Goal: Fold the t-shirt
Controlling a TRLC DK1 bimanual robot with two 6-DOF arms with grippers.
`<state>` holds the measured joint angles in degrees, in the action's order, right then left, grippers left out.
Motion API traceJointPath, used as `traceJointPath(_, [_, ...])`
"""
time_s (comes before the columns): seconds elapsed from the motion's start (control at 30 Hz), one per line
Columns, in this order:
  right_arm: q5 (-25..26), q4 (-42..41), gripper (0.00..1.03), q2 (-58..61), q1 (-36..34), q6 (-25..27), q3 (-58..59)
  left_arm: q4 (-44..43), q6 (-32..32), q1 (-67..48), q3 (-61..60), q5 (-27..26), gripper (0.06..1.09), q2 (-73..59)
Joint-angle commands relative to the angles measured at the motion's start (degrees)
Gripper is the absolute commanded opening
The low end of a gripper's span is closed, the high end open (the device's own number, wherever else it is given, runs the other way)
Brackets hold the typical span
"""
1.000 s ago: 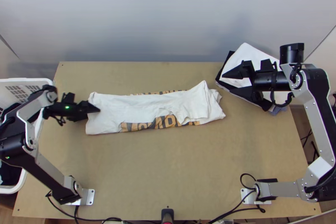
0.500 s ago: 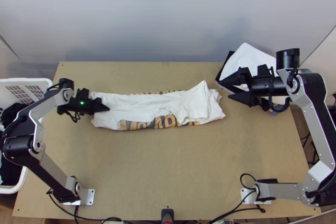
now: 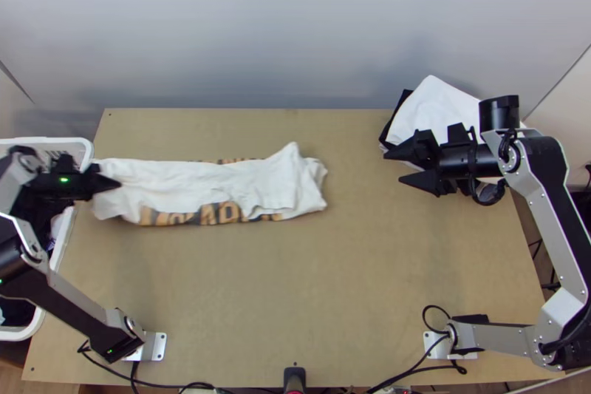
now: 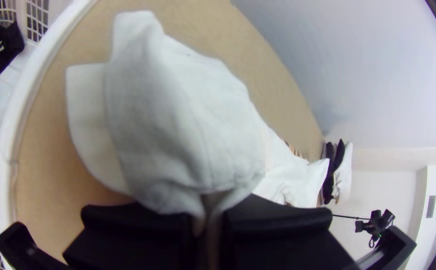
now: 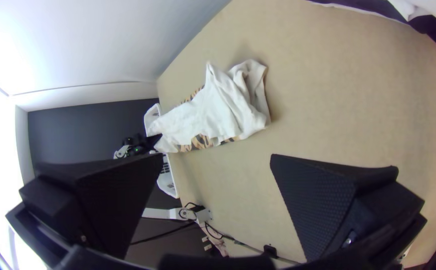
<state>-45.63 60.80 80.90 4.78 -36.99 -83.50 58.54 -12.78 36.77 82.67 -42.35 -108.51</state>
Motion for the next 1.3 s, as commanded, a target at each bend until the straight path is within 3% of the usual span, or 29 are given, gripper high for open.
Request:
traceJointPath(0.0, [0.0,-0.9,0.99,0.1,0.9,0.2,1.6,11.5,-0.8,0.1,6.4,0.0,0.09,8.3])
traceJointPath(0.27, [0.1,-1.0,0.99,-0.1,0.8,0.2,1.6,18.8,12.7,-24.9,12.5,0.0,0.09,16.2])
traceJointPath(0.67, [0.0,-1.0,0.99,-2.9,0.1,-0.2,3.2,8.1,27.8,-46.5,22.0,3.1,0.09,2.0])
traceJointPath(0.9, [0.1,-1.6,0.99,-6.4,0.2,-0.4,7.4,6.8,32.3,-53.2,31.5,3.2,0.09,-8.1])
traceJointPath(1.27, [0.6,-2.6,0.99,-8.7,-0.5,-0.4,9.9,6.8,34.5,-61.6,42.9,8.2,0.09,-21.7])
